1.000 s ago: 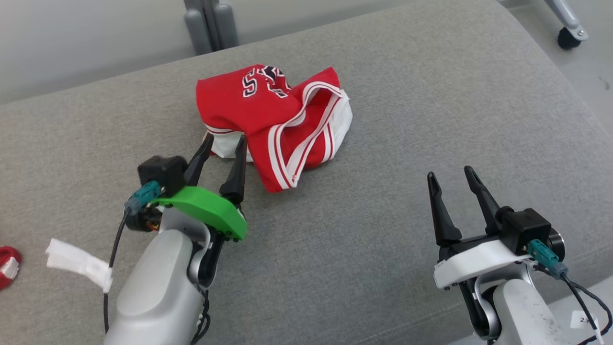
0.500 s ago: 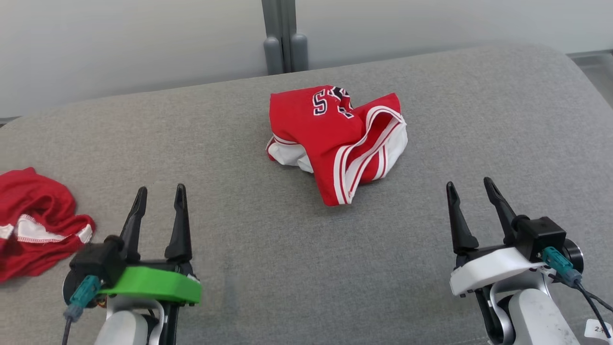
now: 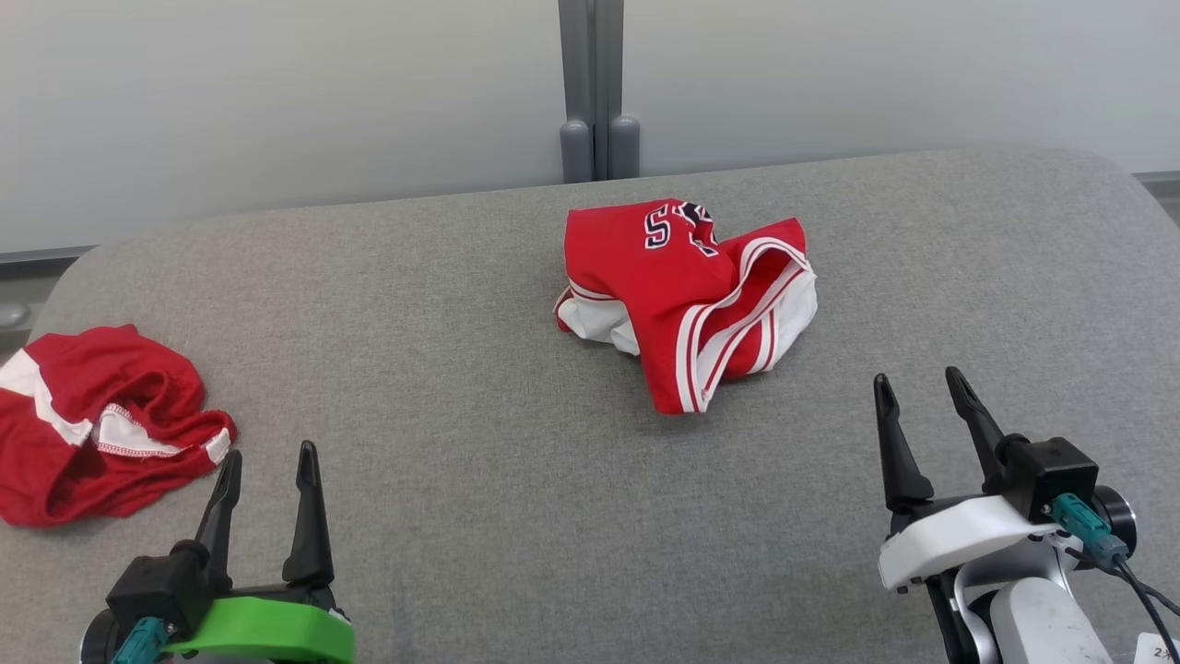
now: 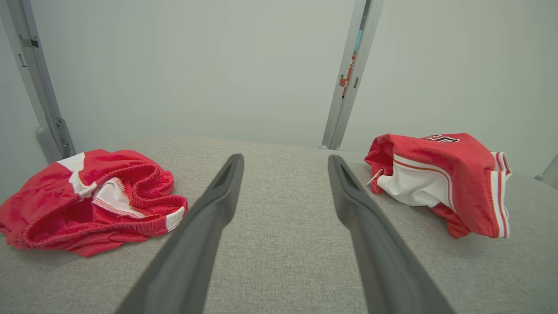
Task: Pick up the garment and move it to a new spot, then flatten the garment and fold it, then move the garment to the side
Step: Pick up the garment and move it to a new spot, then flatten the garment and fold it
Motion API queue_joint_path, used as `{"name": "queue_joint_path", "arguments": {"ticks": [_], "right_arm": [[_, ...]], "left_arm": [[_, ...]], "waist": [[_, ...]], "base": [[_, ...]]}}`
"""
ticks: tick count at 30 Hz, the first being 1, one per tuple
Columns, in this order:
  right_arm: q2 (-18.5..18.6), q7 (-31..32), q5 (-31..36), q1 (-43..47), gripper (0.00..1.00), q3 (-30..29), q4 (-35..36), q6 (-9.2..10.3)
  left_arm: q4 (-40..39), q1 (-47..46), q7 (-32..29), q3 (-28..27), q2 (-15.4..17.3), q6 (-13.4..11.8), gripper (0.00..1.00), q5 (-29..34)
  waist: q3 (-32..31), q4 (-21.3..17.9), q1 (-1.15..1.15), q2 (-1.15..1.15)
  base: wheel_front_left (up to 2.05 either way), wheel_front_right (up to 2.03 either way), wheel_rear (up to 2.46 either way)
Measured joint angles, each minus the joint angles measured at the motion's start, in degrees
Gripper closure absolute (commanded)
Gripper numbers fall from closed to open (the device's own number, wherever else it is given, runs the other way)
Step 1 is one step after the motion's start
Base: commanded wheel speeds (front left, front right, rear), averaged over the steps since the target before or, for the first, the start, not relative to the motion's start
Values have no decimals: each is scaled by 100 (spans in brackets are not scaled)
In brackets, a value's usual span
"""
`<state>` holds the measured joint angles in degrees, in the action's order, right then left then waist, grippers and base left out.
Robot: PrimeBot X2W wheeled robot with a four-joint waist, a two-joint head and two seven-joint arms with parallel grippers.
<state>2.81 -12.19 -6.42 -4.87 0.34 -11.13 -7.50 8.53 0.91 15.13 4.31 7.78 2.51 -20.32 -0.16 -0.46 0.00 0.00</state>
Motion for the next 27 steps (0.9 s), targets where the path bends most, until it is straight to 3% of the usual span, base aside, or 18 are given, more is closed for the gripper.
{"name": "queue_joint_path", "arguments": {"ticks": [16, 20, 27], "right_arm": [[0, 218, -8, -322, 0, 94, -154, 0], [0, 773, -91, -986, 0, 127, -619, 0], [1, 1232, -479, -2293, 0, -238, -2157, 1]], "left_arm": [[-41, 35, 0, -52, -142, 79, 0, 71], [-81, 3, 0, -42, -158, 104, 0, 91], [-164, -248, 0, 1, -176, 194, 0, 190]], "waist": [[126, 21, 0, 0], [235, 55, 0, 0], [484, 227, 0, 0]], "base": [[0, 0, 0], [0, 0, 0], [0, 0, 0]]}}
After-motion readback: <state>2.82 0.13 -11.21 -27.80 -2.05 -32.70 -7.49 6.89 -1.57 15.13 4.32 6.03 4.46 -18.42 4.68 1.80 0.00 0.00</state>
